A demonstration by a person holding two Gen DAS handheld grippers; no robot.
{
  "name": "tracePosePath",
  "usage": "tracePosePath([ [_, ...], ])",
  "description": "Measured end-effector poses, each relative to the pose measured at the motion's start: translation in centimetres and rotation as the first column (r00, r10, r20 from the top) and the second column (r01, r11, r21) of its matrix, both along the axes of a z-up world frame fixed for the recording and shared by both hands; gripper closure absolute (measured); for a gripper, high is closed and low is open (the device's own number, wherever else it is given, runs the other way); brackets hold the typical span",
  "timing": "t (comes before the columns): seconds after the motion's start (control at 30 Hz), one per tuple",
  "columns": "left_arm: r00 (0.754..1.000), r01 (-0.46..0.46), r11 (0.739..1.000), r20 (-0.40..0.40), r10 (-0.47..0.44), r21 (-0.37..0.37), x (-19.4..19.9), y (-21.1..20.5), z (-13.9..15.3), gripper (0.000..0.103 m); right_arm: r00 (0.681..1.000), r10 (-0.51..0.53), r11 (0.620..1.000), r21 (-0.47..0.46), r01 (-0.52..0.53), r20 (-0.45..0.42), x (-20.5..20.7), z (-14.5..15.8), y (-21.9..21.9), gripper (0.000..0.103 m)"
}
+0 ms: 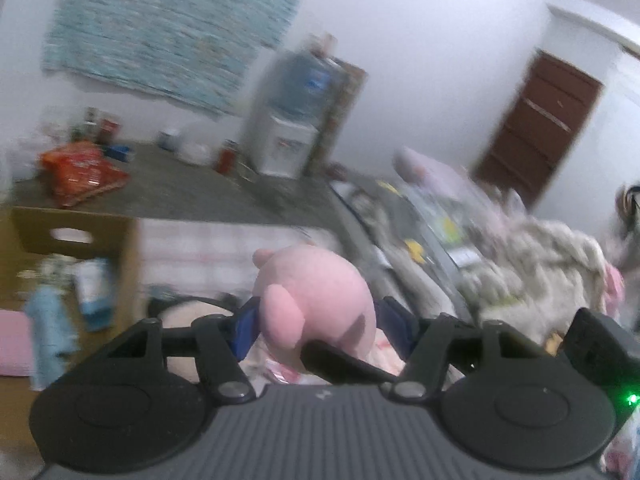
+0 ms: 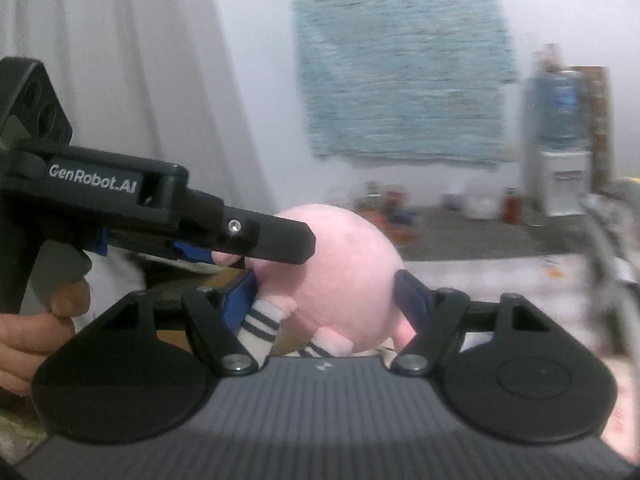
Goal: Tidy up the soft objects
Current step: 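Carry the pink plush toy with the left gripper over the cardboard box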
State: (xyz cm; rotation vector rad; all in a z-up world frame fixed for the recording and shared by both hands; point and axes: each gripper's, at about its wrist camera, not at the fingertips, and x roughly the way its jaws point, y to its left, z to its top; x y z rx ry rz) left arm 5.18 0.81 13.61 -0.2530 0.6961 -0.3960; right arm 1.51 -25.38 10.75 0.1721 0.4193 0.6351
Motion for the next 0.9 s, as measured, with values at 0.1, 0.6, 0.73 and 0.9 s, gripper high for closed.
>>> tracePosePath([
  [0.1,0.996,-0.093,0.996,0.017,0.093,-0.008,-0.4,4.2,0.7,0.035,0.993,0.112,0.994,0.021,-0.112,-0.027,1.3,1.2,4.3,0.029],
  [0.6,0.935,-0.312,0.944,-0.211,0.285,-0.107,8.3,21.6,-9.3,0.035,0.865,0.258,0.957,-0.007,-0.289,-0.431,11.5,-4.2,24.5,0.029],
  [0.73,0.922,-0.314,0.938,-0.282,0.264,-0.149,11.0,24.0,-13.0,0.035,0.871,0.203,0.959,-0.091,-0.27,-0.447,13.4,-6.5,26.4,0.028],
  [0.9,0.907,-0.315,0.93,-0.35,0.236,-0.188,13.0,25.6,-16.6,0.034,0.899,0.159,0.938,-0.223,-0.267,-0.408,15.3,-9.0,27.9,0.028],
])
